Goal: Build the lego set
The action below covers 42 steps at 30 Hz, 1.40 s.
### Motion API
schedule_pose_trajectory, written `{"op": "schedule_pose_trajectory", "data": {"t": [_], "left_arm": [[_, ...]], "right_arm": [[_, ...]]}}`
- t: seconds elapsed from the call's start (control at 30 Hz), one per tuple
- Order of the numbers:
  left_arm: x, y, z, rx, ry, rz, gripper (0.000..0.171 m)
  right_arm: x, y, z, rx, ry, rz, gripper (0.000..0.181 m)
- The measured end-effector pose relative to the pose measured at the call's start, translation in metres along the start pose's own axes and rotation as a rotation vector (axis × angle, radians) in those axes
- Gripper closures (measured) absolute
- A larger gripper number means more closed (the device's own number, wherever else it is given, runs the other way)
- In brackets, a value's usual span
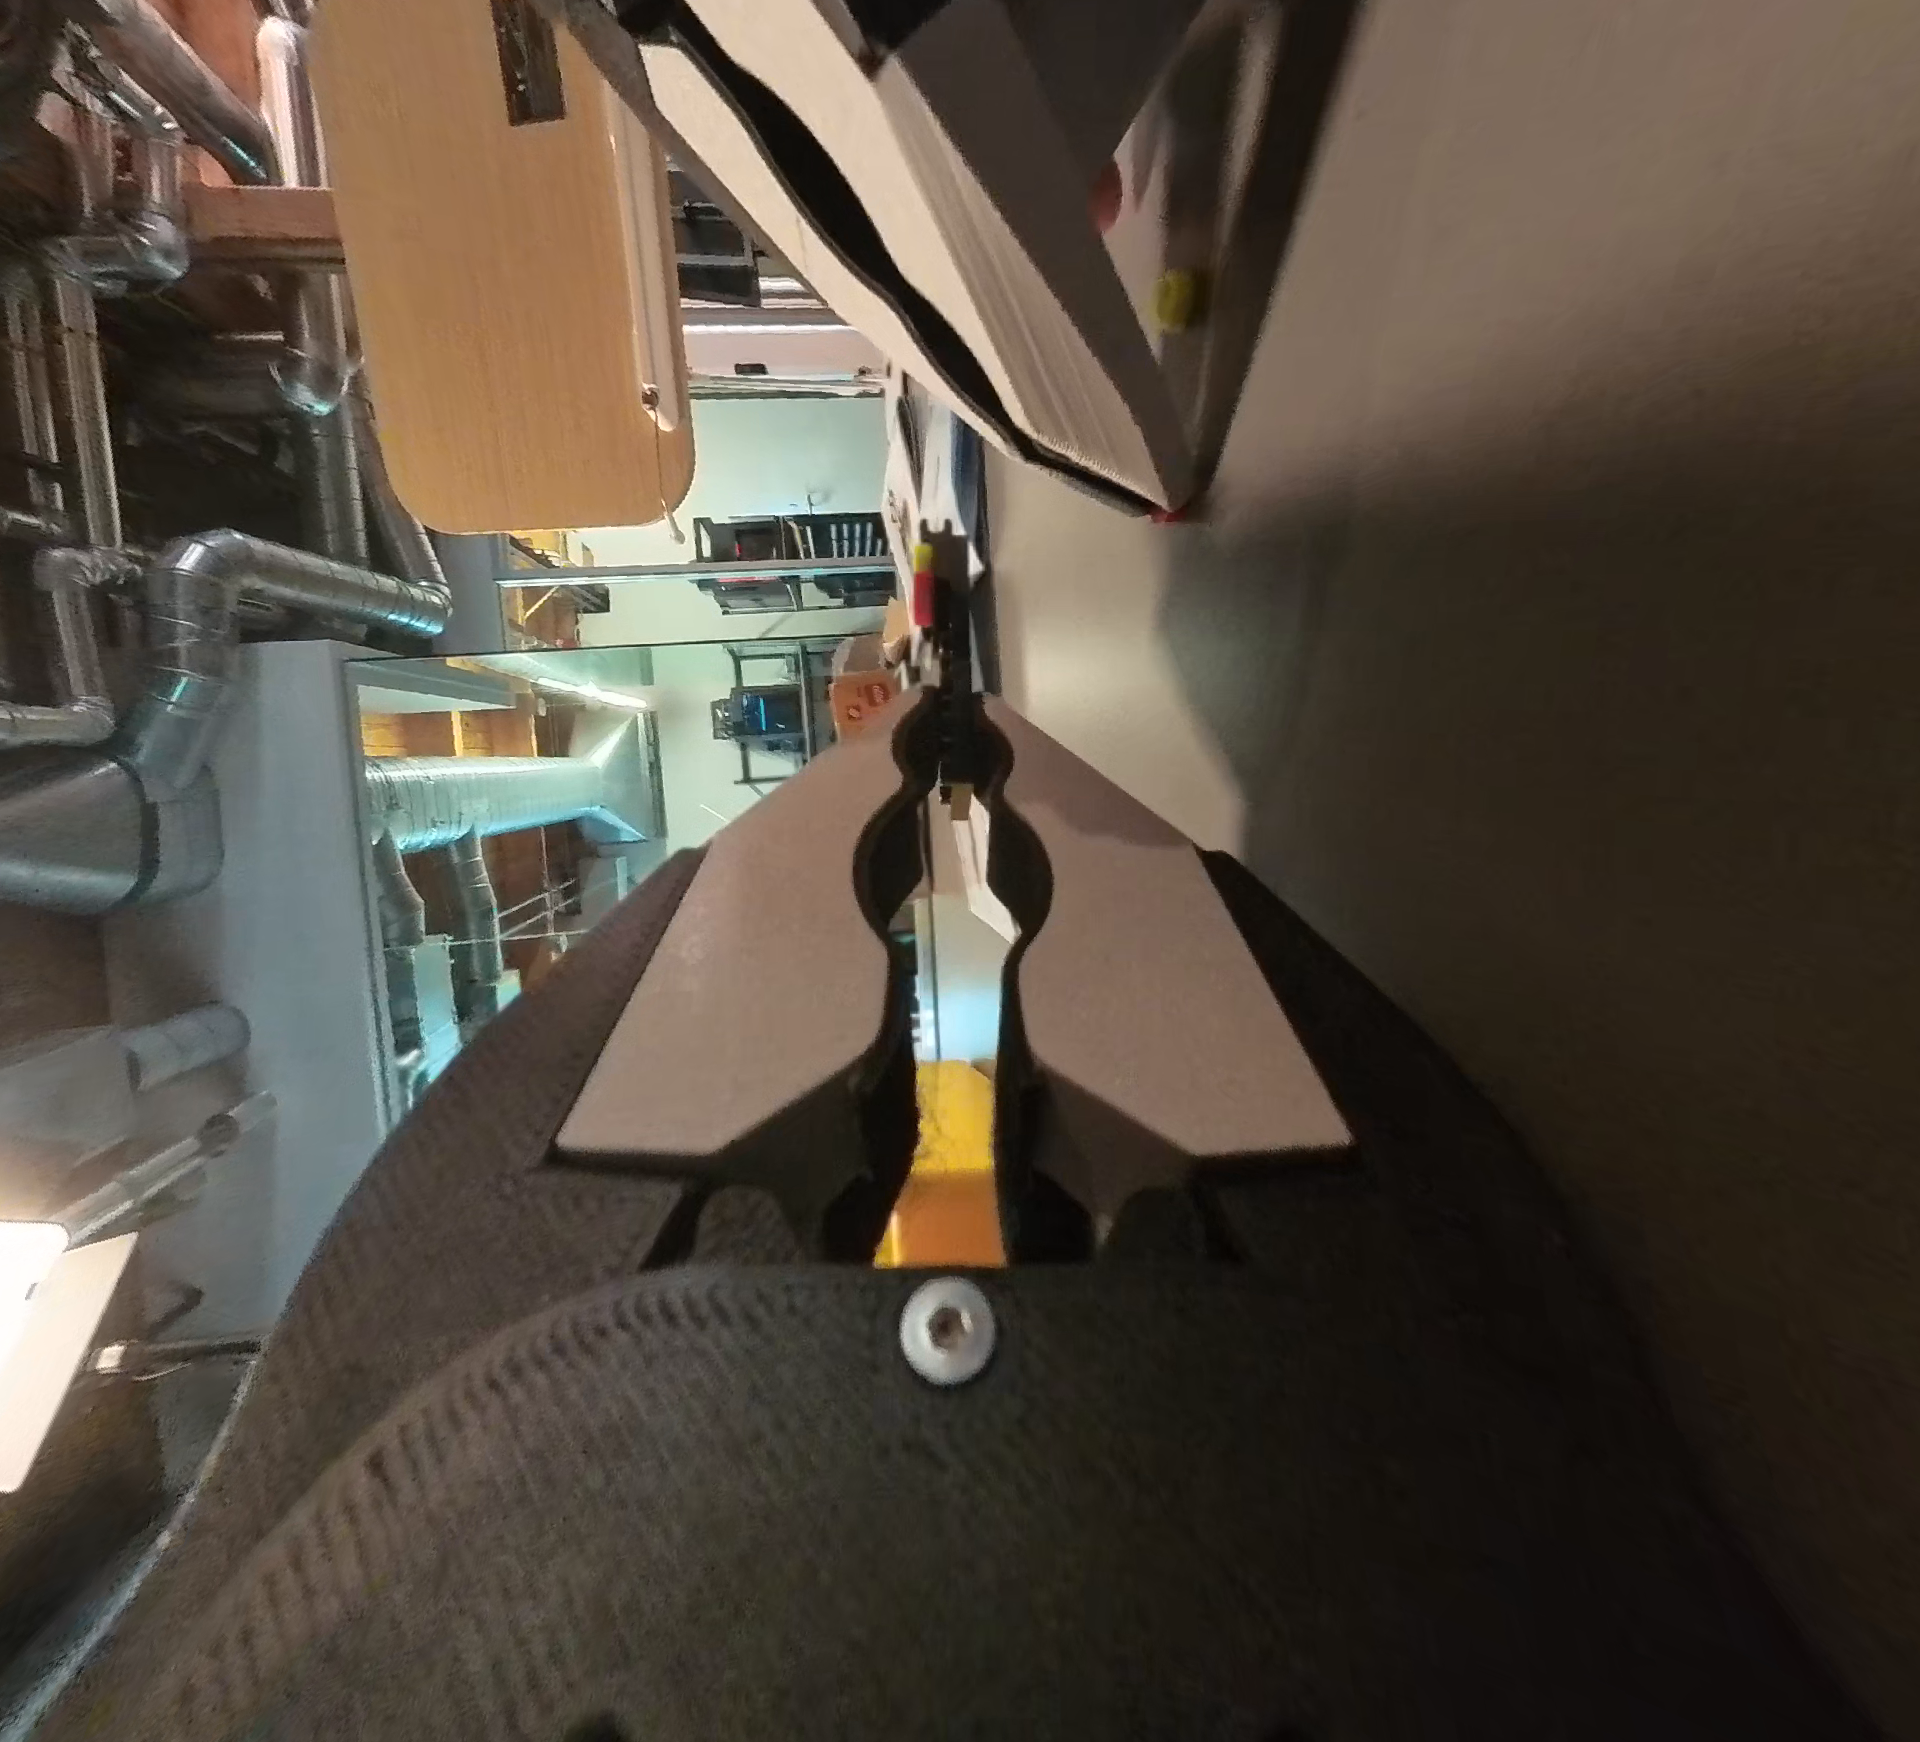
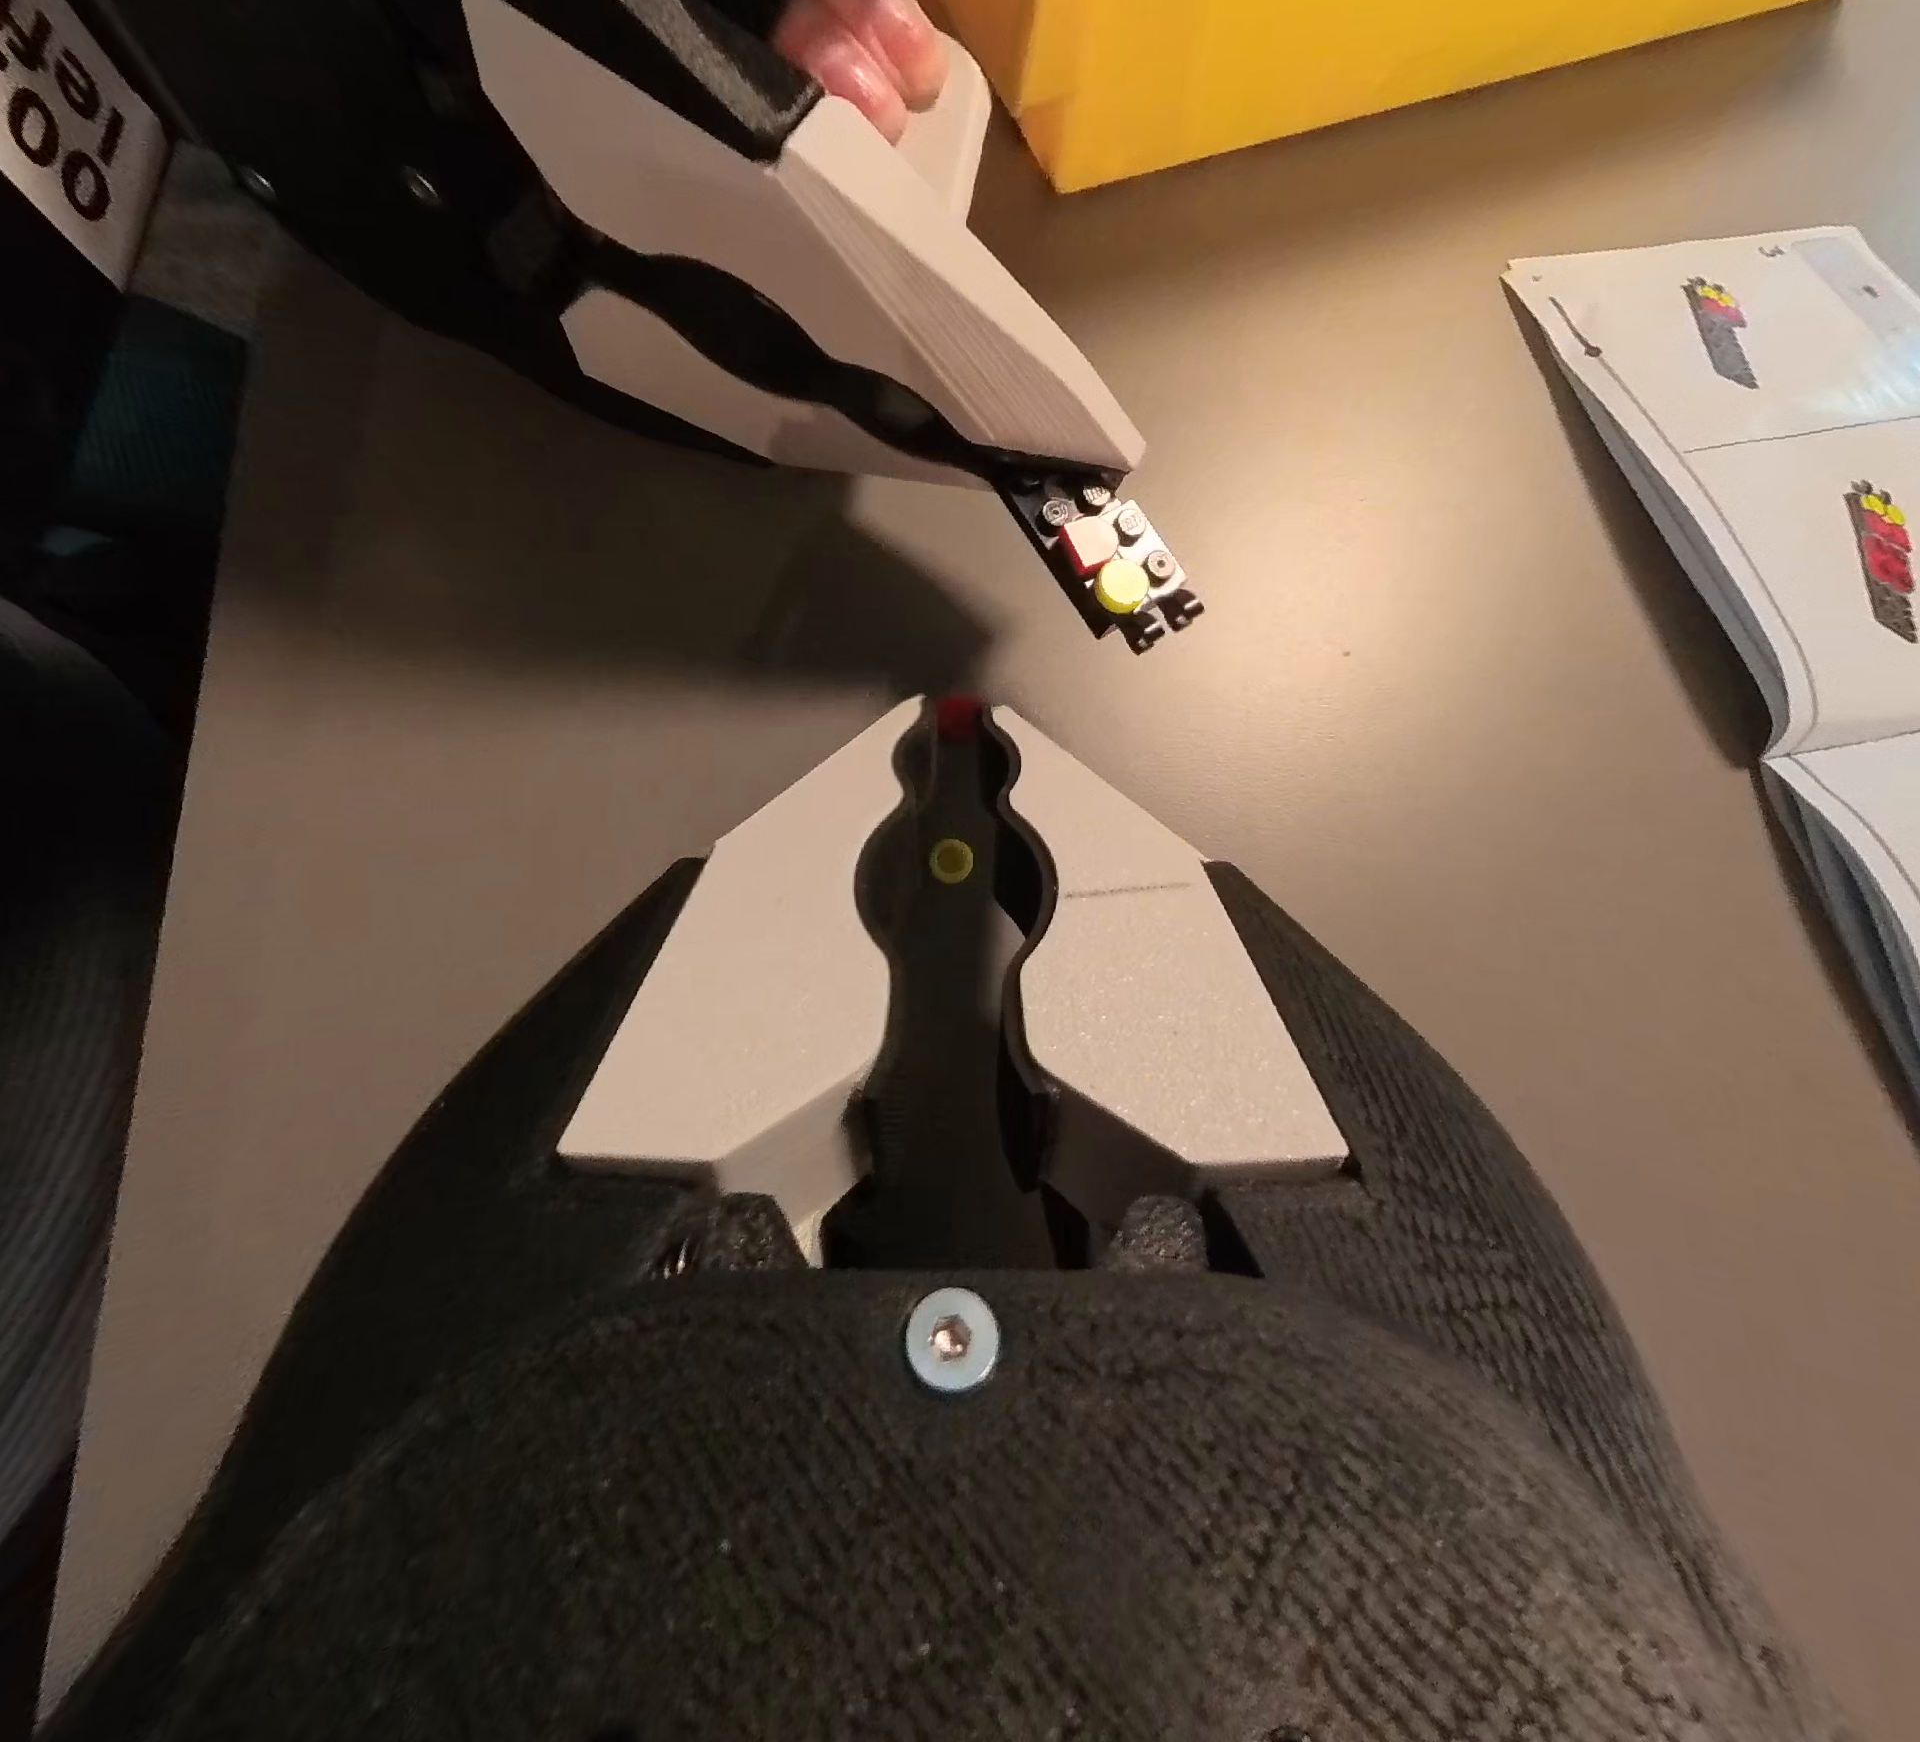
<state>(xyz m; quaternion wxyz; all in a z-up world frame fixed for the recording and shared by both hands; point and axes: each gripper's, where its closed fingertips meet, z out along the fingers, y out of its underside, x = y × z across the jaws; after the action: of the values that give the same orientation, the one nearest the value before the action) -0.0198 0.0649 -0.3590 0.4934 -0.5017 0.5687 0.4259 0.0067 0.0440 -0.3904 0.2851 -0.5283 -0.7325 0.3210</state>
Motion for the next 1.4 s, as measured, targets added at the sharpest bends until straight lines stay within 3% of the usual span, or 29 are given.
{"op": "schedule_pose_trajectory", "data": {"t": [0.17, 0.27, 0.43, 0.6, 1.4], "left_arm": [[-0.005, -0.003, -0.001, 0.029, -0.029, 0.015, 0.167], [-0.011, -0.009, -0.004, 0.067, -0.068, 0.023, 0.167], [-0.017, -0.024, -0.012, 0.160, -0.131, 0.098, 0.167], [-0.021, -0.026, -0.013, 0.177, -0.161, 0.114, 0.167], [-0.027, -0.027, -0.017, 0.196, -0.202, 0.154, 0.167]], "right_arm": [[0.020, 0.005, -0.016, 0.016, 0.038, 0.012, 0.176], [0.031, -0.012, -0.037, 0.112, 0.029, 0.005, 0.177], [0.009, -0.044, -0.053, 0.210, -0.181, -0.084, 0.176], [-0.003, -0.049, -0.047, 0.136, -0.274, -0.149, 0.176], [-0.009, -0.047, -0.045, -0.017, -0.330, -0.167, 0.176]]}}
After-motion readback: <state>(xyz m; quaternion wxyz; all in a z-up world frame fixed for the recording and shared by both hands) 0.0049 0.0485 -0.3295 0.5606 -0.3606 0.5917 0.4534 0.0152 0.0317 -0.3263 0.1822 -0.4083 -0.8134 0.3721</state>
